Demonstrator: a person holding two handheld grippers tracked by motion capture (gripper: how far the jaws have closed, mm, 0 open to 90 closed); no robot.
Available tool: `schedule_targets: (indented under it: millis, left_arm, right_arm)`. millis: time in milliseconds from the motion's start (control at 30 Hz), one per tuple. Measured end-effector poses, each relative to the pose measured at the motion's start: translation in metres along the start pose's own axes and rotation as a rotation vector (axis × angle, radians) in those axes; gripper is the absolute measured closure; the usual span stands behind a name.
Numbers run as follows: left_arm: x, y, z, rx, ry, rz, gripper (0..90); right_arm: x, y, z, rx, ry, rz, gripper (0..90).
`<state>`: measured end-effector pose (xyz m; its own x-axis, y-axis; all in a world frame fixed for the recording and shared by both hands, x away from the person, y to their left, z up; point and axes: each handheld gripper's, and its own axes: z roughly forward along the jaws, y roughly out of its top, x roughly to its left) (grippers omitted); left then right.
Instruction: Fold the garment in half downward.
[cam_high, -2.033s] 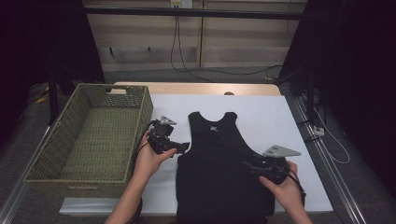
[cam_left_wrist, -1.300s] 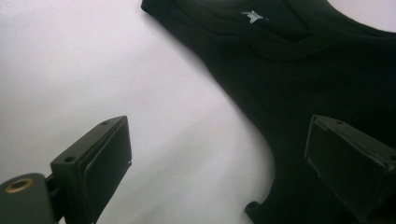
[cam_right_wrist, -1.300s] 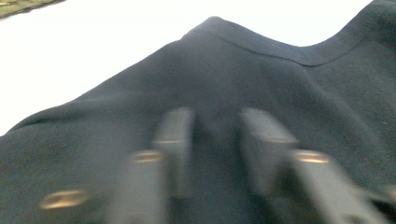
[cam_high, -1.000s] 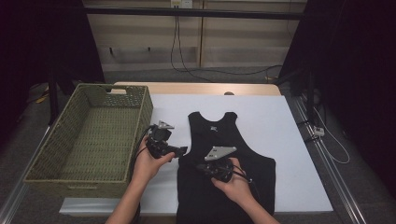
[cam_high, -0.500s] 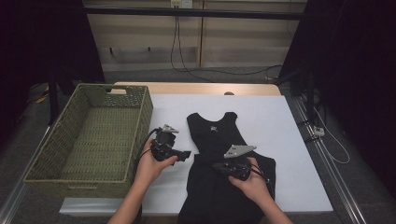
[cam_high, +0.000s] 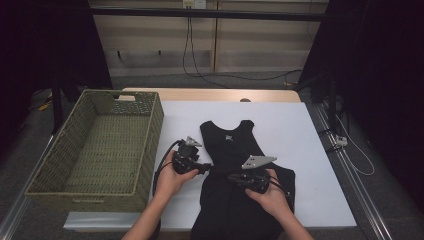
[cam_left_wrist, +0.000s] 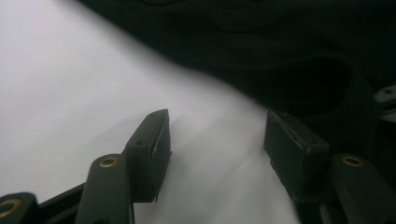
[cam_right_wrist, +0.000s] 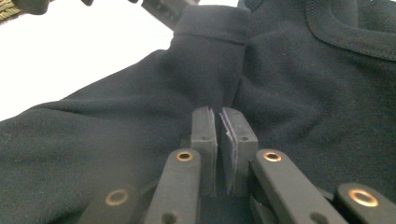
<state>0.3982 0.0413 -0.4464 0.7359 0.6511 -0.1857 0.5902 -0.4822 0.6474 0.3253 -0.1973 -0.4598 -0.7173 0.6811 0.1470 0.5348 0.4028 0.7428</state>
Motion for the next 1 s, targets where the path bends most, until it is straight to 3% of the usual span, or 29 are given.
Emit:
schedule_targets:
  millis: [100, 233, 267, 367, 433, 533, 700, 833, 900, 1000]
  left_arm:
    - [-0.005, 0.001, -0.002, 0.001, -0.056, -0.016, 44.0]
    - [-0.012, 0.003, -0.005, -0.006, -0.088, -0.016, 45.7]
    - [-0.013, 0.003, -0.005, 0.005, -0.098, -0.009, 45.8]
    - [-0.017, 0.002, 0.0, 0.012, -0.089, 0.003, 46.3]
    - [-0.018, 0.001, 0.004, 0.027, -0.059, 0.024, 46.3]
    - [-0.02, 0.002, 0.008, 0.016, -0.029, 0.042, 47.7]
    - [-0.033, 0.005, 0.013, 0.038, 0.056, 0.138, 50.5]
    - [-0.039, 0.006, 0.014, 0.046, 0.046, 0.138, 60.1]
    - [-0.042, 0.005, 0.014, 0.048, 0.041, 0.137, 69.3]
    - [-0.043, 0.006, 0.014, 0.054, 0.023, 0.106, 81.2]
  right_arm:
    - [0.0, -0.001, -0.001, -0.006, -0.023, -0.007, 73.3]
    - [-0.003, -0.001, -0.004, 0.001, -0.057, 0.006, 58.2]
    - [-0.004, -0.001, -0.005, 0.003, -0.06, 0.012, 58.5]
    - [-0.006, -0.001, -0.008, 0.022, -0.083, 0.002, 59.2]
    - [-0.008, -0.001, -0.009, 0.031, -0.104, -0.019, 64.0]
    - [-0.007, -0.003, -0.009, 0.023, -0.105, -0.026, 62.8]
    - [-0.002, -0.003, -0.007, 0.023, -0.12, -0.046, 59.2]
    - [-0.002, -0.005, -0.007, 0.013, -0.117, -0.046, 58.2]
    - [-0.002, -0.005, -0.007, 0.012, -0.117, -0.047, 57.6]
    - [-0.001, -0.005, -0.007, 0.013, -0.116, -0.048, 56.0]
